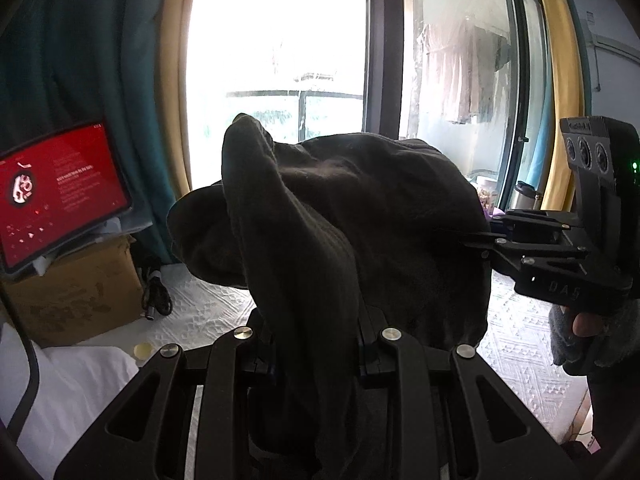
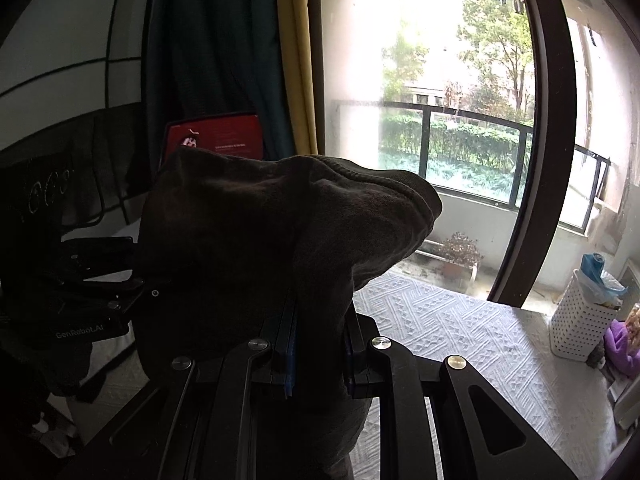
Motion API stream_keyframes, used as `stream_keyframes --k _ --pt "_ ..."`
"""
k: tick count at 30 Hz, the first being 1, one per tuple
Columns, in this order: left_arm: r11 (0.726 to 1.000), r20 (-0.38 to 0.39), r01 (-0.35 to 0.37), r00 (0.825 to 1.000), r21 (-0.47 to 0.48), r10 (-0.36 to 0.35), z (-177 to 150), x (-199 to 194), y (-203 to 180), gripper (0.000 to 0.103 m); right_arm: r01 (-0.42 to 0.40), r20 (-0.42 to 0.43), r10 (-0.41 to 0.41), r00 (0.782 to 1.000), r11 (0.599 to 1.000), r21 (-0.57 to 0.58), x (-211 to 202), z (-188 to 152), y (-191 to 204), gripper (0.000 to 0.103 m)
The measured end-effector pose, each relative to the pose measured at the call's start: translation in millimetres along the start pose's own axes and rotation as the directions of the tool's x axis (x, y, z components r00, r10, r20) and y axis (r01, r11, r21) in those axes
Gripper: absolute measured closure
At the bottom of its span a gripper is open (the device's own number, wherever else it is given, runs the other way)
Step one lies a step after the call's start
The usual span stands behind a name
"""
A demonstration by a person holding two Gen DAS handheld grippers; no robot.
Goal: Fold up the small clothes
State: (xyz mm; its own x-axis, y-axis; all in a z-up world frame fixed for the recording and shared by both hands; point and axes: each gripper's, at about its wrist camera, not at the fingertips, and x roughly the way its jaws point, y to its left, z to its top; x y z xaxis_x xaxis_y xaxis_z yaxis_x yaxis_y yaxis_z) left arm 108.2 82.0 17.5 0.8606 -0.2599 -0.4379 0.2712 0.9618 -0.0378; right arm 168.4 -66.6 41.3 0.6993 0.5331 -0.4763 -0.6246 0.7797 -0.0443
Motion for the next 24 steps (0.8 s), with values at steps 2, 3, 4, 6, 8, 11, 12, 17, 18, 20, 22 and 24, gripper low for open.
stream_keyframes --k 2,3,4,6,8,11,12,17,18,20,22,24 --pt "1.000 0.013 0.000 1.000 -0.001 0.000 1 -9 -1 0.078 -0.001 0.012 0.001 1.000 1.000 -0.004 -8 1 4 0.085" --pt "1.000 0.020 -0.001 1.000 -0.002 0.001 2 -13 -1 0.078 -0.002 0.020 0.002 1.000 1.000 -0.006 -12 2 7 0.085" --pt "1.000 0.027 -0.001 1.000 -0.003 0.001 2 -17 -1 0.078 0.000 0.029 0.000 1.000 1.000 -0.012 -17 2 10 0.085" --pt "1.000 0.040 0.000 0.999 -0.002 0.000 3 -24 0 0.078 0.003 0.043 -0.002 0.999 1.000 -0.020 -25 4 15 0.085" --pt "1.000 0.054 -0.001 0.999 0.000 0.001 3 -32 0 0.078 0.006 0.060 -0.004 0.998 1.000 -0.030 -33 6 22 0.085" --pt "1.000 0.077 -0.006 0.997 0.011 0.005 3 -46 -2 0.078 0.011 0.084 -0.007 0.996 0.999 -0.046 -45 9 31 0.085" --pt "1.000 0.085 -0.008 0.996 0.015 0.007 4 -50 -2 0.078 0.012 0.092 -0.008 0.996 0.999 -0.052 -50 10 35 0.085" --pt "0.999 0.138 -0.025 0.990 0.036 0.020 8 -77 -2 0.078 0.014 0.133 -0.002 0.991 0.996 -0.085 -70 15 53 0.085" --pt "0.999 0.151 -0.030 0.988 0.039 0.024 9 -83 -2 0.078 0.013 0.143 0.001 0.990 0.996 -0.093 -74 16 58 0.085" --pt "0.998 0.173 -0.040 0.984 0.044 0.031 10 -94 -1 0.078 0.010 0.160 0.008 0.987 0.994 -0.111 -83 17 69 0.085" --pt "0.997 0.195 -0.052 0.980 0.050 0.041 10 -106 0 0.078 0.007 0.176 0.015 0.984 0.992 -0.125 -90 19 78 0.085" --pt "0.997 0.208 -0.060 0.977 0.049 0.049 7 -114 4 0.078 0.003 0.189 0.024 0.982 0.990 -0.139 -97 19 87 0.085"
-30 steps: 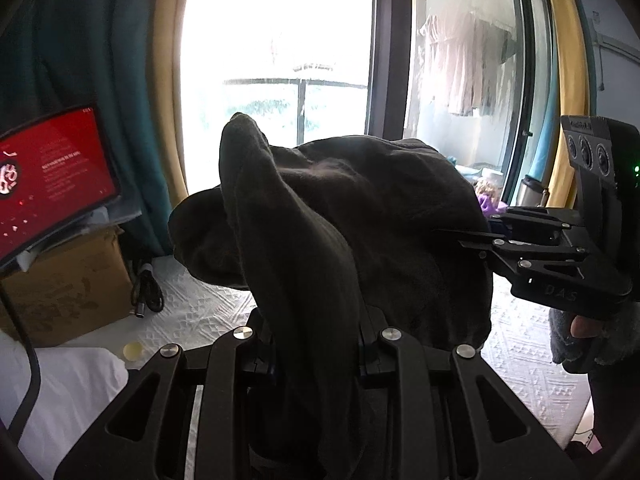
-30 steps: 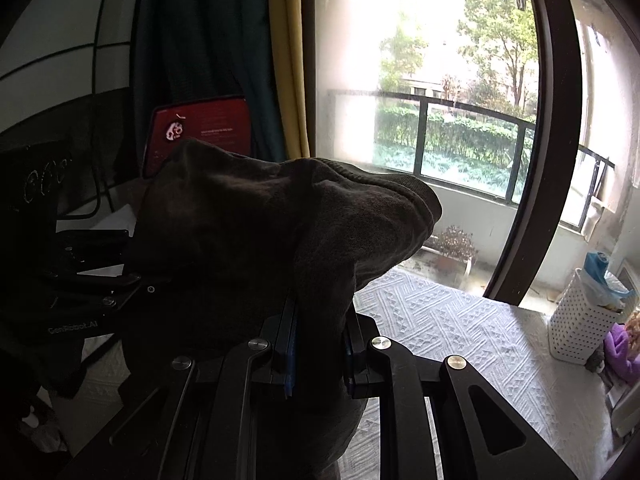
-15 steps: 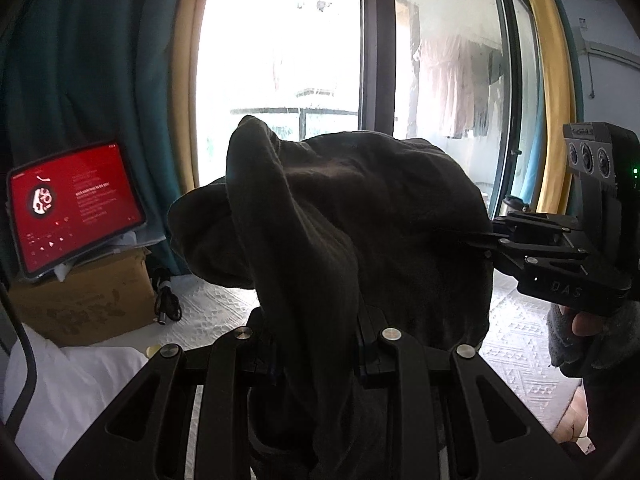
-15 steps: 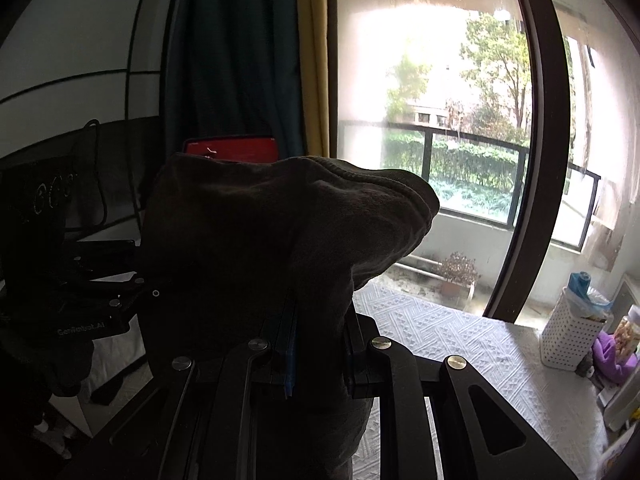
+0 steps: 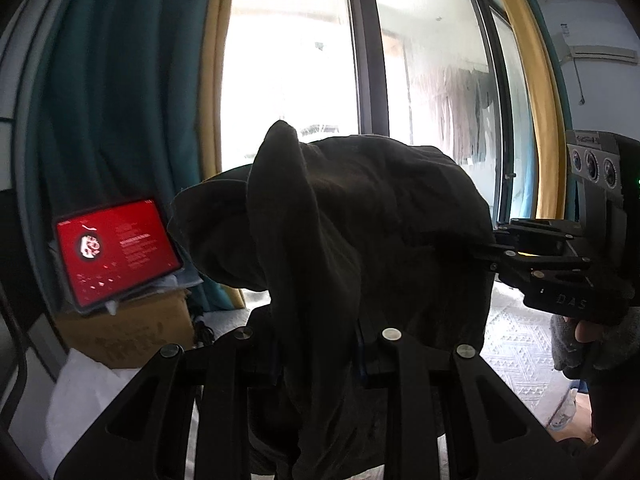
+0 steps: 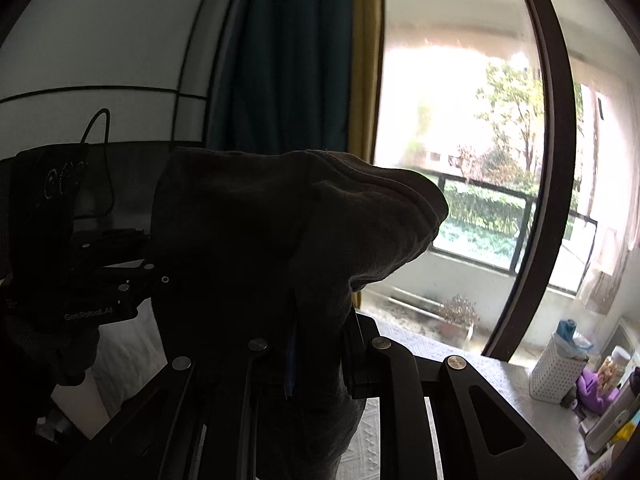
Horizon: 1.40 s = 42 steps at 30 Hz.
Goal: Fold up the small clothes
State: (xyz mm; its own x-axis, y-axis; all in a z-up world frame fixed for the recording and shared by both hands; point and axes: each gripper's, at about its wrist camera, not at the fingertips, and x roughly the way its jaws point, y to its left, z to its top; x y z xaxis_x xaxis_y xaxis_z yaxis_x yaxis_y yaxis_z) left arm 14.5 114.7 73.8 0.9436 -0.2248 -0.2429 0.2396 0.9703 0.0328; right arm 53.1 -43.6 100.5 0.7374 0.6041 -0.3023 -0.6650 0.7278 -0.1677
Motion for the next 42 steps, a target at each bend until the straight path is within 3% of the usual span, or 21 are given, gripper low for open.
stream_keyframes --k 9,17,29,42 --pt "0.999 -0.003 -0.031 0.999 0.033 0.032 -14 -41 7 0.078 -0.053 0.025 0.053 0.998 0.998 -0.025 -23 1 43 0.085" --pt "0.999 -0.057 -0.039 0.998 0.037 0.041 -36 -52 7 0.078 -0.086 -0.033 0.086 0.996 0.996 -0.015 -14 -13 59 0.085" --pt "0.999 -0.206 -0.036 0.978 -0.041 0.026 -71 10 32 0.078 -0.070 -0.167 0.085 0.982 0.993 0.090 56 -60 24 0.085" --pt "0.995 -0.307 -0.034 0.952 -0.092 0.005 -91 67 56 0.078 -0.055 -0.260 0.098 0.960 0.984 0.168 118 -82 -12 0.085"
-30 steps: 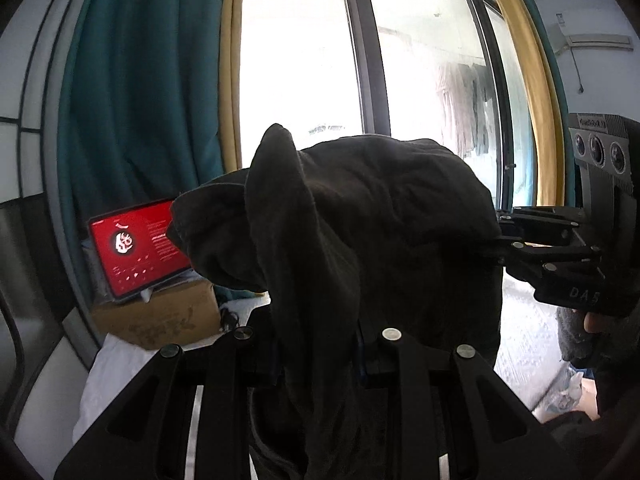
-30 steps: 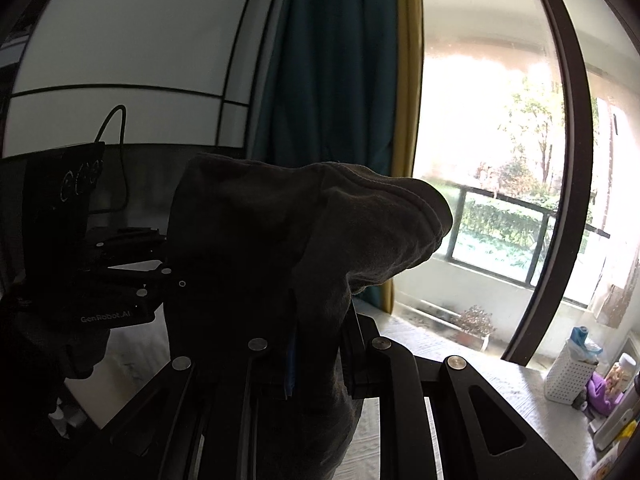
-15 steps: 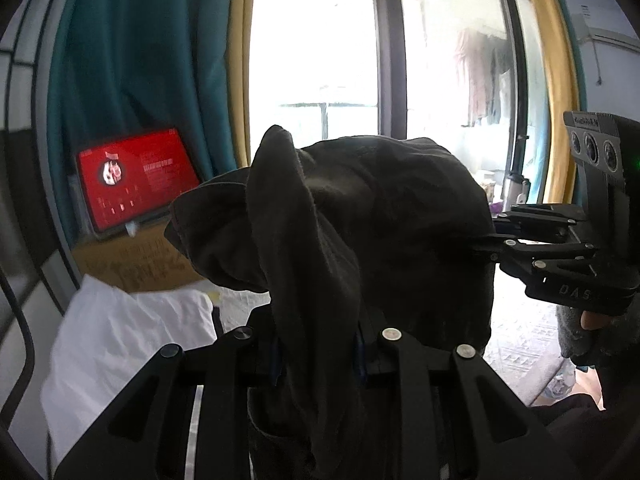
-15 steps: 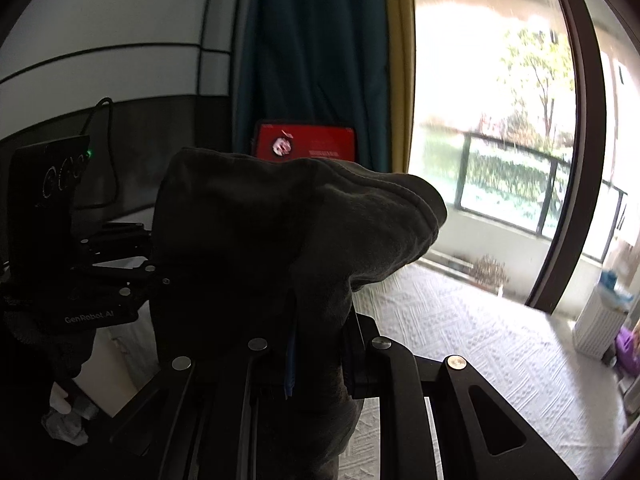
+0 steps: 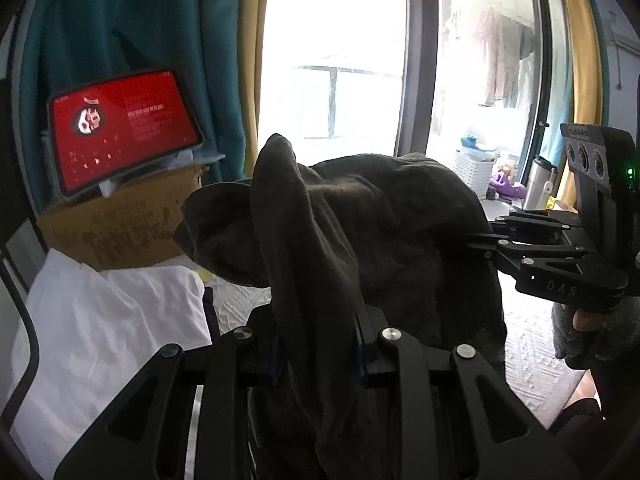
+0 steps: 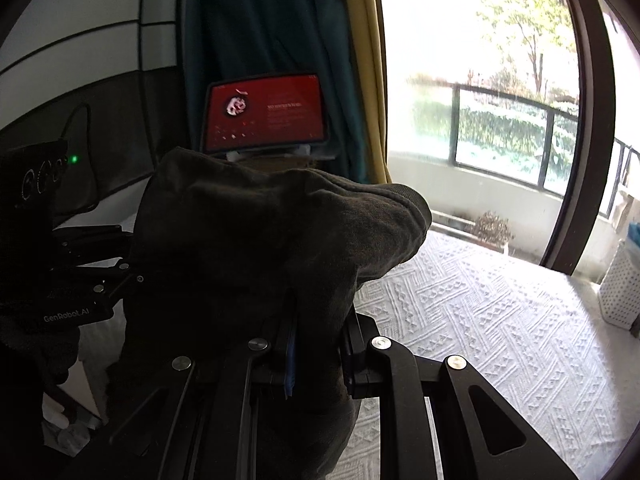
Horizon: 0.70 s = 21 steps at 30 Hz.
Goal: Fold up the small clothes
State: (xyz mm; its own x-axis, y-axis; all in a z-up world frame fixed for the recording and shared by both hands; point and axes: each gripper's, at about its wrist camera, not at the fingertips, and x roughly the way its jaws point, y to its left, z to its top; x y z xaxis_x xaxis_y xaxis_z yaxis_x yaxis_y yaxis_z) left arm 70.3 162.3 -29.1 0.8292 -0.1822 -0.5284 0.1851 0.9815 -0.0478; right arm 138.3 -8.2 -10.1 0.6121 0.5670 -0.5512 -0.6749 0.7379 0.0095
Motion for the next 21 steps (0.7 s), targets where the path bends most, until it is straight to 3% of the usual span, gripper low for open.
stream_keyframes --k 14,21 --pt "0.998 -0.102 -0.008 0.995 -0.057 0.002 -6 52 23 0.078 -0.020 -0.114 0.028 0.993 0.997 0.070 57 -12 -25 0.085" --pt "0.997 -0.168 -0.049 0.985 -0.063 0.038 -10 77 35 0.078 -0.027 -0.155 0.044 0.987 0.993 0.112 80 -18 -41 0.085"
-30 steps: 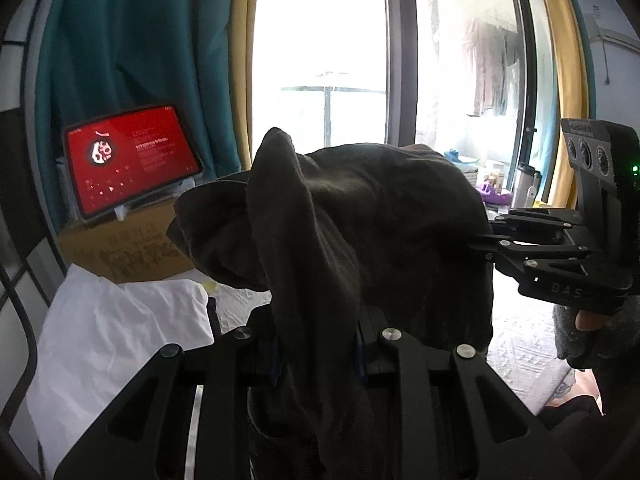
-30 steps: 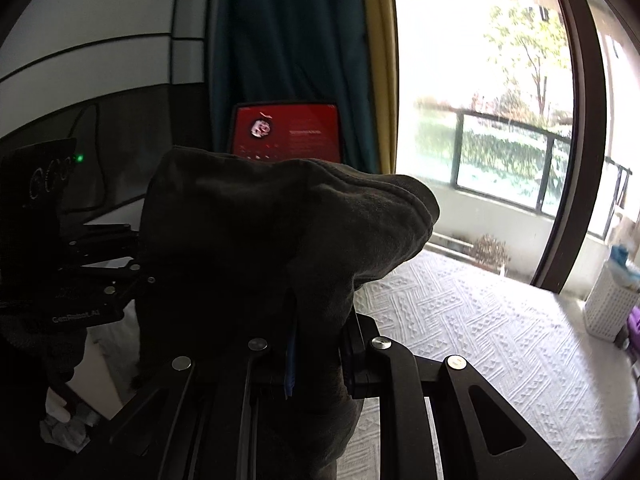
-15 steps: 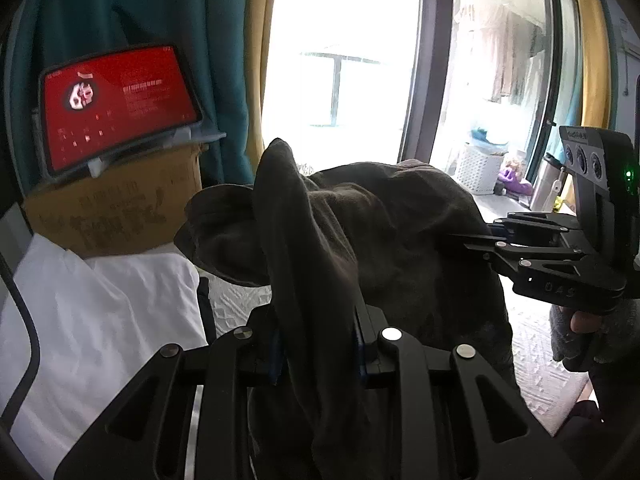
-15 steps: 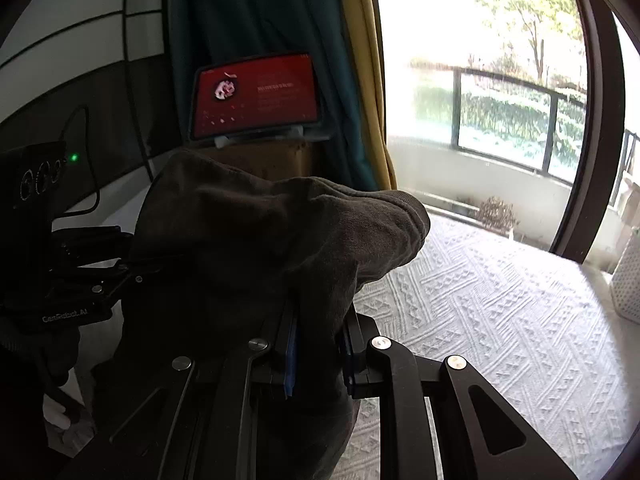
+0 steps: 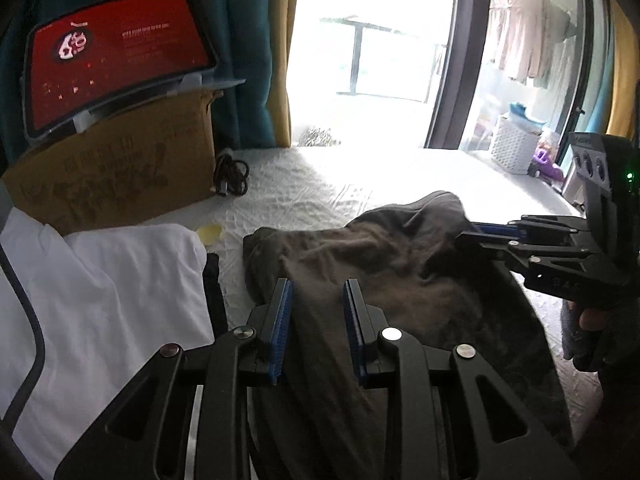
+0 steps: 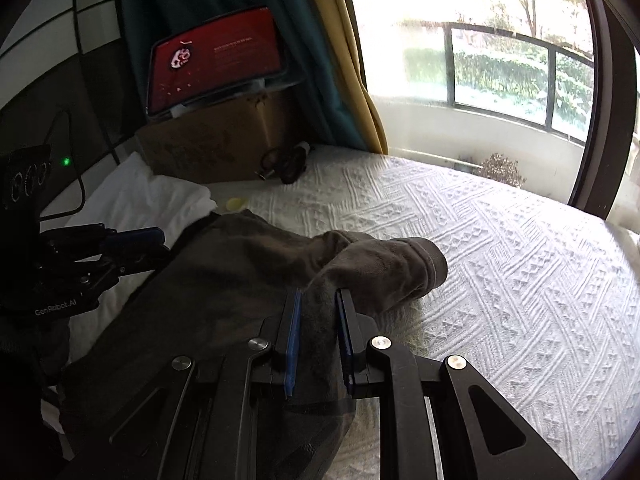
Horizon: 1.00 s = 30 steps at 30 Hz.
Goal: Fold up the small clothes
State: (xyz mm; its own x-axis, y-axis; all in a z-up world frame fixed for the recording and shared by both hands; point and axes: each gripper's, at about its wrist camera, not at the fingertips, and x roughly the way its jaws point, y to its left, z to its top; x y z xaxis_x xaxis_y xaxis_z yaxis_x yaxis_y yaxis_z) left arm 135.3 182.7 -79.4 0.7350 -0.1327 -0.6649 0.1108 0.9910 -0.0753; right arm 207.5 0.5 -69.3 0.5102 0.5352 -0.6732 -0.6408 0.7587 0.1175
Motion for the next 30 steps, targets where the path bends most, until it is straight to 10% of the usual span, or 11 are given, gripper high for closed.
stream_keyframes --k 14,20,30 --pt "0.999 -0.071 -0.032 0.997 -0.020 0.030 5 24 9 0.077 0.028 -0.107 -0.015 0.994 0.992 0.120 32 -19 -45 0.085" --pt "0.999 -0.101 -0.046 0.994 0.010 0.047 17 43 10 0.077 0.053 -0.123 -0.033 0.992 0.985 0.166 37 -16 -59 0.049" --pt "0.999 -0.137 -0.044 0.990 -0.005 0.043 19 59 18 0.077 -0.086 -0.102 0.123 0.987 0.947 0.311 50 -2 -84 0.049"
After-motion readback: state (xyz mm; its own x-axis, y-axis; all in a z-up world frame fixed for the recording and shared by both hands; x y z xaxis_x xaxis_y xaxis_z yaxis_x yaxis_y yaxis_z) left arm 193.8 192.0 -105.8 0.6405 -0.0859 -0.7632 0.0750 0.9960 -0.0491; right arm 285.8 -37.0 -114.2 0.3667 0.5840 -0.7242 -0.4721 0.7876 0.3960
